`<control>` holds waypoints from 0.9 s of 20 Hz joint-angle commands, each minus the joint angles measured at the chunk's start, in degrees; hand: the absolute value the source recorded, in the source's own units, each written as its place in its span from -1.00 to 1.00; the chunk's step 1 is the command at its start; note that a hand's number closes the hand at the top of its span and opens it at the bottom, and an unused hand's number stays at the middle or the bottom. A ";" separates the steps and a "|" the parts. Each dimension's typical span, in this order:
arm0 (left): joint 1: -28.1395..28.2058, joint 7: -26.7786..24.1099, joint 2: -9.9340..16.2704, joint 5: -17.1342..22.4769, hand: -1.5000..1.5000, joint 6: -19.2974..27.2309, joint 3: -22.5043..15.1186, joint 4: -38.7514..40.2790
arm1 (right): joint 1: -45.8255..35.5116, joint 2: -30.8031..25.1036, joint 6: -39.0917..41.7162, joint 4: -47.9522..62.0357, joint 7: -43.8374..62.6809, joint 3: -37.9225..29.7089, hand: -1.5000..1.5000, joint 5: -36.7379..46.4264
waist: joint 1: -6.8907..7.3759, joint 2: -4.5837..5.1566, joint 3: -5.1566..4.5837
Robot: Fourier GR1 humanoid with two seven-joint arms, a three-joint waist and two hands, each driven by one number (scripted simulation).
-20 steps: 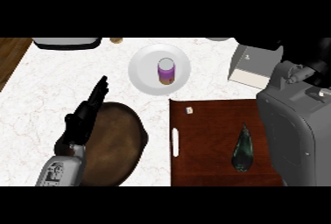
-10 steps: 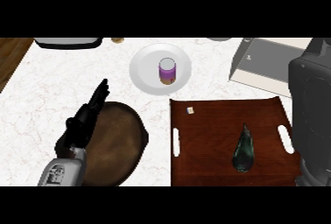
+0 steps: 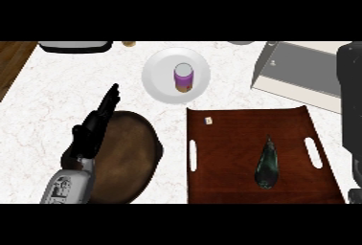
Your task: Pick the bell pepper from the tray and place it in the tiered shelf
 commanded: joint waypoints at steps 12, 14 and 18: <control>0.49 0.77 0.24 0.48 0.00 -1.15 -0.28 -1.81 | 0.93 -0.38 -26.76 13.33 -12.70 -6.43 1.00 -8.92 | 0.71 0.13 0.08; 0.95 -0.92 -0.18 0.42 0.00 -0.88 -0.15 -0.03 | -0.17 -3.25 -30.73 19.30 -17.75 -9.63 1.00 -13.11 | 0.82 0.34 0.06; 1.38 0.07 0.31 0.48 0.00 -0.54 0.71 -0.61 | 0.04 -5.75 -31.53 22.17 -22.41 -10.88 1.00 -17.73 | 0.30 0.08 0.03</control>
